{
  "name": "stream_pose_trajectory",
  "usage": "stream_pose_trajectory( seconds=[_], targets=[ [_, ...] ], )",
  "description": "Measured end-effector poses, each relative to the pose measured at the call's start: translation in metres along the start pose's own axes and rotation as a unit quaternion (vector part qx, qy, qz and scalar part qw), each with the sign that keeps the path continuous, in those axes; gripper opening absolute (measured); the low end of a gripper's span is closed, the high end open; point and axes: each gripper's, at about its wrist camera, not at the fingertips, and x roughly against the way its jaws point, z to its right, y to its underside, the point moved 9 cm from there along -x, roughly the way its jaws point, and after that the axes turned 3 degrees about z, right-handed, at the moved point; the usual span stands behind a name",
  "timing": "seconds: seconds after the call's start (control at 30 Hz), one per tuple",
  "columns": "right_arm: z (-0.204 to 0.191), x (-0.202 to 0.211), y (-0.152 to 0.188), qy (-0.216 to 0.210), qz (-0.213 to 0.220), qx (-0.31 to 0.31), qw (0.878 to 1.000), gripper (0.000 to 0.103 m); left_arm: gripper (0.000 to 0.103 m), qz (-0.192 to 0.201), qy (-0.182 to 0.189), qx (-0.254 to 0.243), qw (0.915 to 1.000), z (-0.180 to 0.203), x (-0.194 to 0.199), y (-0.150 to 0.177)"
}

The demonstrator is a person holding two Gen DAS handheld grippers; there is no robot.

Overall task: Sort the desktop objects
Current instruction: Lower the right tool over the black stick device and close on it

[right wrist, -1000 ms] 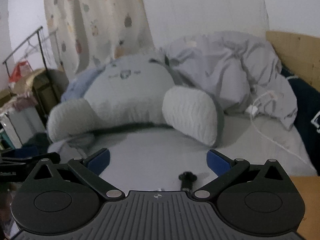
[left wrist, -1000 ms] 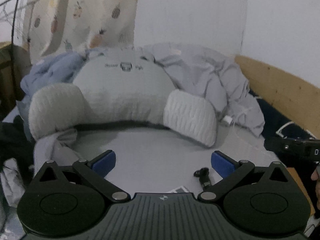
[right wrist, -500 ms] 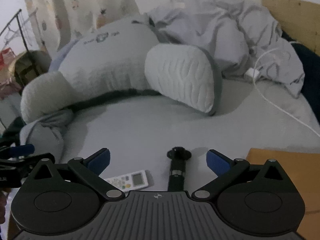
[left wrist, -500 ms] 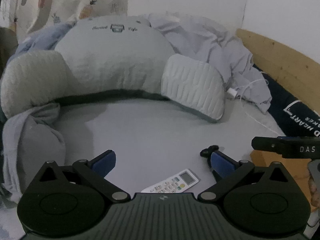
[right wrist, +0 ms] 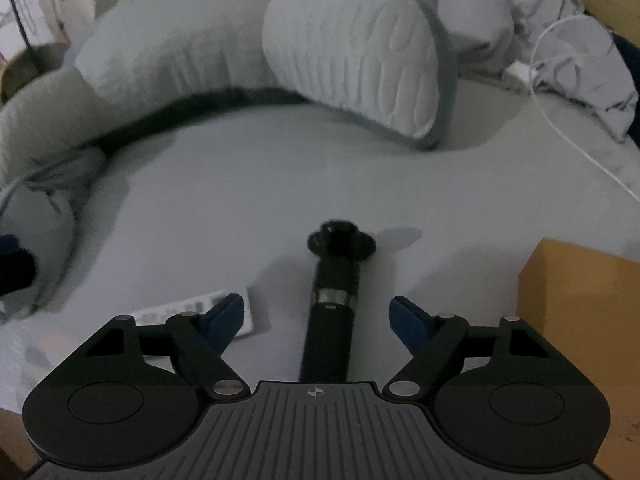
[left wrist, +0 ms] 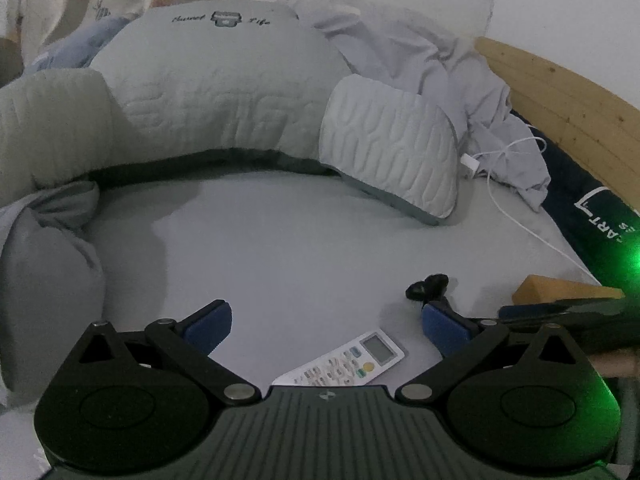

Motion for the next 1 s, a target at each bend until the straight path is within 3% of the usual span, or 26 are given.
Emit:
stream_pose_trajectory(
  seconds=[0.1,0.43,0.57,1.0],
  targets=[
    [0.001,-0.016,0.003,0.005,-0.011,0.008,1.000,0.069,0.103,-0.002,0.002,0.009,1.0000,-0.002,0.002,0.004],
    [0.005,-0.045,0.012,0.022,-0.028,0.018,0.999,0.060,0.103,-0.008,-0.005,0.018,0.9998,-0.007,0.008,0.014],
    [0.007,-0.050,0.014,0.031,-0.023,0.020,0.999,0.049,0.103,-0.009,-0.007,0.027,0.9996,-0.010,0.009,0.014],
    [0.003,-0.056,0.016,0.031,-0.007,0.041,0.999,0.041,0.103,-0.012,-0.008,0.038,0.9992,-0.011,0.013,0.020]
  ],
)
